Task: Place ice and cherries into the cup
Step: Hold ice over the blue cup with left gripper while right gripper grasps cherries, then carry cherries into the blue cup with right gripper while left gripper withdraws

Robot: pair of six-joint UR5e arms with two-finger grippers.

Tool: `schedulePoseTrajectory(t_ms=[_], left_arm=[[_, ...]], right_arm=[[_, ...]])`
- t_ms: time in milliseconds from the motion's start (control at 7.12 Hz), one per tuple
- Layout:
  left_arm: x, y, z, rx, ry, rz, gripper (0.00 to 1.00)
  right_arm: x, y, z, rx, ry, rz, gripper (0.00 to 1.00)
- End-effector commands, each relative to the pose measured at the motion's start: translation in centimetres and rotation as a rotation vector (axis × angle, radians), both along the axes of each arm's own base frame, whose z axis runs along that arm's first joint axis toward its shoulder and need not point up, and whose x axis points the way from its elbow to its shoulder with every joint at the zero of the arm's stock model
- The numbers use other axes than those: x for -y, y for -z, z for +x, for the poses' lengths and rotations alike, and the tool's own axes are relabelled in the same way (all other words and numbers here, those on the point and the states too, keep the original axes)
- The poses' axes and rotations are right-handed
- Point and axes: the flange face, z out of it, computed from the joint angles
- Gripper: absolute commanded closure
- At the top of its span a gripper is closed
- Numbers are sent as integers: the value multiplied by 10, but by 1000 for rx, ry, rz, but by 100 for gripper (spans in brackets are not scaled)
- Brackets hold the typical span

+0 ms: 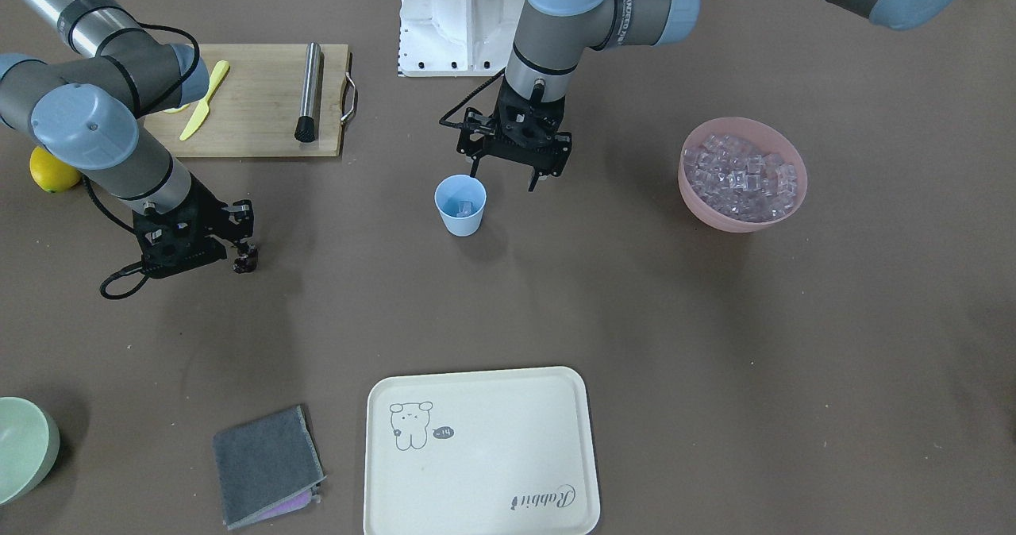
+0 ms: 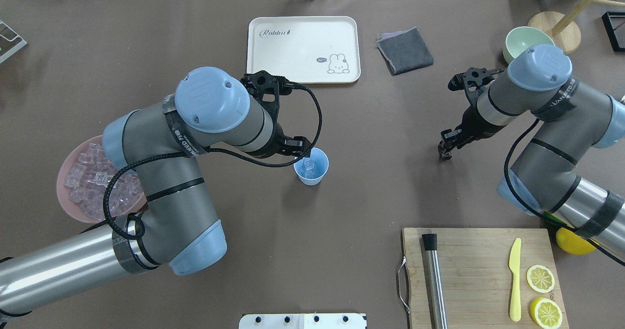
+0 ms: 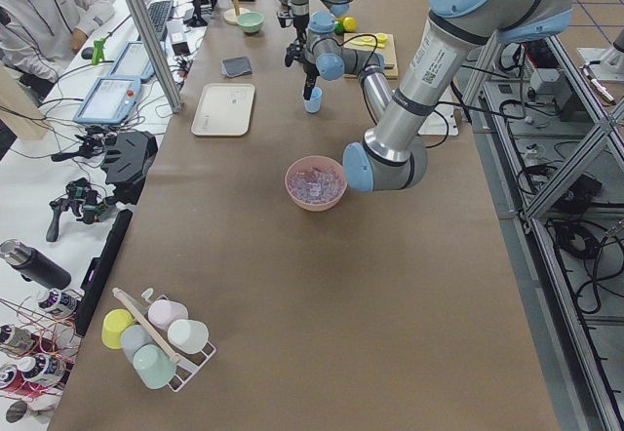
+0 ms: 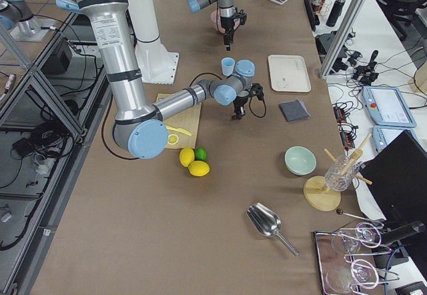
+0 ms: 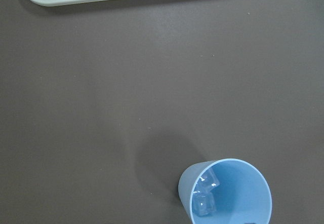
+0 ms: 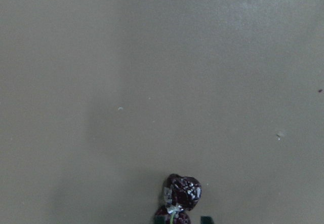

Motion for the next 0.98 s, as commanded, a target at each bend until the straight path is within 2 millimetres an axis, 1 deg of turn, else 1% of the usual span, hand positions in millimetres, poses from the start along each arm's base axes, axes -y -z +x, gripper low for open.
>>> schedulePoseTrajectory(t_ms=[0,140,281,421,561,702,842], left_arm=[[1,0,0,4,16,8,11],[1,1,-1,4,25,15,11],[-1,6,-5,-4,20,25,11],[0,11,-16,-3,22,33,12],[13,11,-39,50,5,78,12],[21,-20,-77,91,-71,100,12],[39,-57,-119,117,-117,132,12]], right_arm=[[-4,3,-3,14,12,-15,100],[-5,7,-3,22,16,-13,100],[-6,35,4,55,16,3,100],[-3,64,12,98,13,-2,100],[3,99,10,123,-35,-36,100],[10,142,-1,153,-77,-68,100],[6,184,-19,194,-115,-107,100]])
